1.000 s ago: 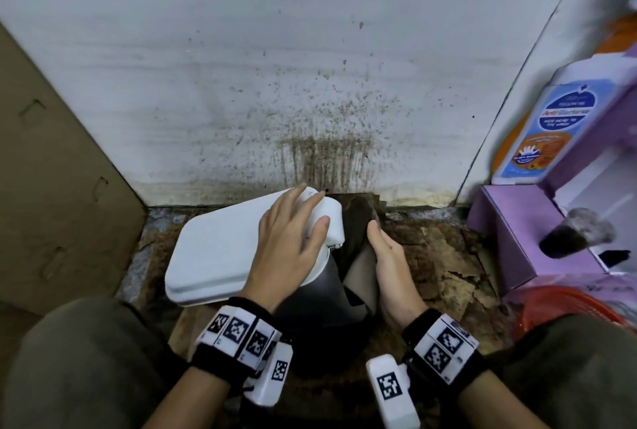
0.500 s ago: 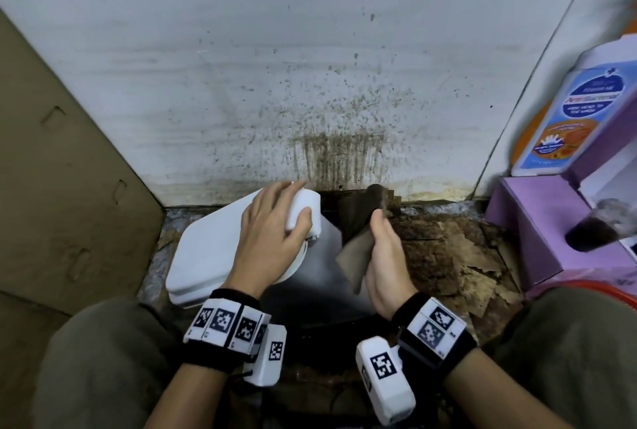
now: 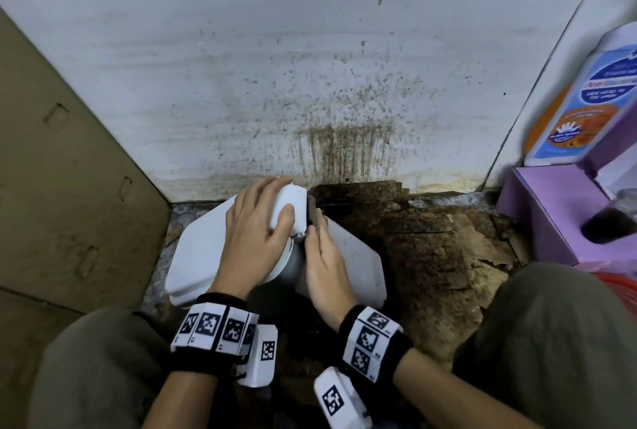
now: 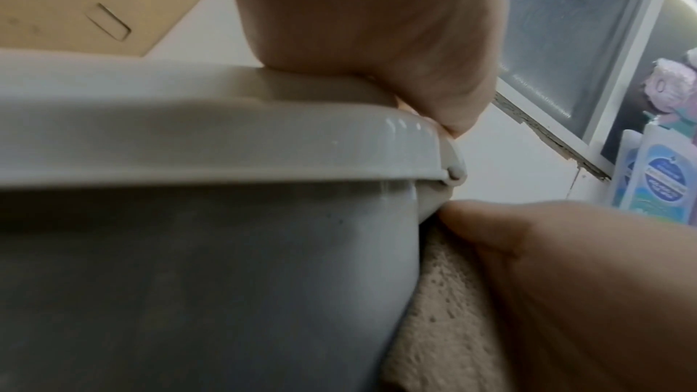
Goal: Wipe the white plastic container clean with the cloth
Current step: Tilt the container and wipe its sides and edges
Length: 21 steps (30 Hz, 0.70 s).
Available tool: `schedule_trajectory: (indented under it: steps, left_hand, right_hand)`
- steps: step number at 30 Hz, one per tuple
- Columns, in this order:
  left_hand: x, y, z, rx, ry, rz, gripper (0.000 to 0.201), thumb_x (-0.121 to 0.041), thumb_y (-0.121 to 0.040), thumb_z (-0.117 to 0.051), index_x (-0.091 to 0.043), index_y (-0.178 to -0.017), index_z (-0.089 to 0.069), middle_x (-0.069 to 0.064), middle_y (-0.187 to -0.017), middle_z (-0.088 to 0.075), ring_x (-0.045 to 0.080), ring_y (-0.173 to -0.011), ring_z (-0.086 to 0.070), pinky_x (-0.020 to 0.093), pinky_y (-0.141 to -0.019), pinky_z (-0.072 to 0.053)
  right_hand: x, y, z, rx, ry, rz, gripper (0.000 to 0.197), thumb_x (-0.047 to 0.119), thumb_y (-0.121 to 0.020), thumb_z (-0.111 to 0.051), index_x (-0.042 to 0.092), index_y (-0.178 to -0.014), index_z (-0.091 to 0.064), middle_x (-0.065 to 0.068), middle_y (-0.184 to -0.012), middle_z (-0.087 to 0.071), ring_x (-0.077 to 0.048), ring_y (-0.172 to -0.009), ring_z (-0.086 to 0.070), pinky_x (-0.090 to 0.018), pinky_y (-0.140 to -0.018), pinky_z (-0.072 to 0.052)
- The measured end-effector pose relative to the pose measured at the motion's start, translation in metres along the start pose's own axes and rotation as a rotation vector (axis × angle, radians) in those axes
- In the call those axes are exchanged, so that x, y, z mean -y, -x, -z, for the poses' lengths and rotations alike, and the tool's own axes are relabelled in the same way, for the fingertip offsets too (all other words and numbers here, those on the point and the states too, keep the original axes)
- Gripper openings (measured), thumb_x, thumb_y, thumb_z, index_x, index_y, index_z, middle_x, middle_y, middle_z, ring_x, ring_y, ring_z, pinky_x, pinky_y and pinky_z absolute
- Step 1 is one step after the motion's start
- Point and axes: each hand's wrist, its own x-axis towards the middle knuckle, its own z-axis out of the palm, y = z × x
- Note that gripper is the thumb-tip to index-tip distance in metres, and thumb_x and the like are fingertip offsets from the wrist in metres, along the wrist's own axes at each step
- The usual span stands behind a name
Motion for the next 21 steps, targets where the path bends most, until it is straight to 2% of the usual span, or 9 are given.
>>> schedule_trajectory:
  steps: [4, 8, 12, 15, 18, 21]
  left_hand:
    - [0.006, 0.002, 0.002, -0.026, 0.018, 0.006, 0.050, -0.045, -0.098, -0.033, -0.029, -0.143, -0.050, -0.006, -0.144, -0.049, 0.018, -0.136, -0.040, 0.045, -0.110, -0.033]
    - [0.007, 0.005, 0.002, -0.038, 0.027, 0.008, 0.050, -0.046, -0.098, -0.033, -0.030, -0.143, -0.049, -0.008, -0.145, -0.049, 0.017, -0.138, -0.039, 0.044, -0.110, -0.034]
    - [0.011, 0.005, 0.004, -0.047, 0.032, 0.017, 0.051, -0.045, -0.098, -0.034, -0.029, -0.144, -0.050, -0.008, -0.145, -0.049, 0.017, -0.138, -0.039, 0.044, -0.111, -0.034]
    - [0.014, 0.005, 0.005, -0.054, 0.044, 0.017, 0.049, -0.045, -0.099, -0.035, -0.029, -0.143, -0.051, -0.008, -0.144, -0.050, 0.016, -0.137, -0.041, 0.043, -0.111, -0.034]
    - [0.016, 0.004, 0.005, -0.058, 0.045, 0.016, 0.048, -0.045, -0.100, -0.036, -0.031, -0.143, -0.051, -0.008, -0.142, -0.051, 0.017, -0.135, -0.042, 0.044, -0.110, -0.035]
    - [0.017, 0.002, 0.006, -0.066, 0.050, 0.014, 0.048, -0.045, -0.099, -0.036, -0.030, -0.141, -0.053, -0.007, -0.140, -0.052, 0.018, -0.133, -0.043, 0.046, -0.110, -0.035]
  right_hand:
    - [-0.010, -0.001, -0.008, 0.016, 0.143, 0.081, 0.050, 0.038, -0.110, -0.020, 0.032, -0.159, -0.015, 0.018, -0.166, -0.010, 0.008, -0.151, -0.003, -0.033, -0.128, -0.007]
    - [-0.021, -0.003, -0.011, 0.006, 0.259, 0.183, 0.050, 0.040, -0.107, -0.016, 0.034, -0.156, -0.008, 0.018, -0.166, -0.006, 0.009, -0.151, 0.000, -0.032, -0.127, -0.007]
    - [-0.031, -0.008, -0.010, -0.020, 0.358, 0.305, 0.058, 0.041, -0.106, -0.018, 0.022, -0.160, -0.014, 0.010, -0.168, -0.012, 0.001, -0.153, -0.005, -0.033, -0.127, -0.012]
    - [-0.041, -0.014, -0.006, -0.032, 0.386, 0.348, 0.057, 0.039, -0.106, -0.020, 0.018, -0.160, -0.019, 0.010, -0.167, -0.016, -0.001, -0.154, -0.009, -0.031, -0.126, -0.014]
    - [-0.055, -0.019, 0.003, -0.036, 0.398, 0.327, 0.054, 0.034, -0.108, -0.023, 0.020, -0.160, -0.020, 0.012, -0.167, -0.016, -0.001, -0.153, -0.011, -0.027, -0.125, -0.013]
    - [-0.079, -0.026, 0.017, -0.055, 0.356, 0.187, 0.055, 0.039, -0.106, -0.023, 0.025, -0.160, -0.020, 0.016, -0.166, -0.015, 0.003, -0.152, -0.010, -0.027, -0.126, -0.011]
